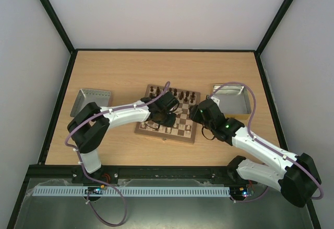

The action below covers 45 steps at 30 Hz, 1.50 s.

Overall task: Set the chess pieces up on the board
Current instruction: Place the chess piece on the chessboard, then pick up the chess piece from the chessboard.

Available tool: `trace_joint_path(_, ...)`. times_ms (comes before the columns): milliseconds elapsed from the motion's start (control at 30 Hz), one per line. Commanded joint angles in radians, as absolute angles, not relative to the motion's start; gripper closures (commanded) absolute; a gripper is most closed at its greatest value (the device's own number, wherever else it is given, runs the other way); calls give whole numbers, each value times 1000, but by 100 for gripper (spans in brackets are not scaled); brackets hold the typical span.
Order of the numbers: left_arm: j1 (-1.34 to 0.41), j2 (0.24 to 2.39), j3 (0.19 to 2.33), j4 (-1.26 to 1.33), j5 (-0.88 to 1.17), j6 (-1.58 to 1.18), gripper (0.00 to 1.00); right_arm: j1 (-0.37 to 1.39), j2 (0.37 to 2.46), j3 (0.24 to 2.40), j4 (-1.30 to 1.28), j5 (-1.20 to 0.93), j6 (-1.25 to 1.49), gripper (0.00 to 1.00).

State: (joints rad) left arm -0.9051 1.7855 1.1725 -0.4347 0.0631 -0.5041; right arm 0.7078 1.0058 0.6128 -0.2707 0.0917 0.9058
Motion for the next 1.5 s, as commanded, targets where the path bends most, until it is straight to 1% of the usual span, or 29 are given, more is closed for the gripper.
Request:
trace_joint_path(0, -912, 1800, 1187, -442, 48, -495, 89, 703, 989, 601, -252, 107, 918, 39)
trace_joint_path(100, -911, 1804, 1190, -446, 44, -495, 86, 704, 991, 597, -246, 105, 916, 39)
trace_joint_path(233, -911, 1799, 1198, -449, 49, -495, 78, 704, 991, 594, -244, 99, 916, 39)
trace_joint_path(333, -912, 1795, 1210, -457, 49, -493, 73, 704, 987, 594, -244, 97, 916, 39)
trace_joint_path(567, -904, 1764, 1236, -492, 38, -496, 69, 704, 973, 604, -252, 94, 917, 39)
trace_joint_path(733, -863, 1702, 1243, -551, -3, -515, 67, 704, 1003, 656, -275, 3, 846, 41)
trace_joint_path(933, -768, 1553, 1162, -561, -19, -560, 67, 703, 1173, 871, -416, -159, 647, 50)
trace_joint_path(1067, -718, 1447, 1079, -543, 14, -570, 67, 703, 1321, 1019, -498, -235, 519, 54)
trace_joint_path(1200, -674, 1356, 1003, -532, 56, -574, 67, 709, 1505, 1146, -566, -346, 441, 62)
trace_joint_path(1300, -635, 1289, 944, -524, 94, -573, 67, 739, 1612, 1235, -626, -379, 396, 69)
trace_joint_path(1467, -590, 1219, 871, -511, 180, -561, 67, 807, 1760, 1347, -700, -393, 348, 71)
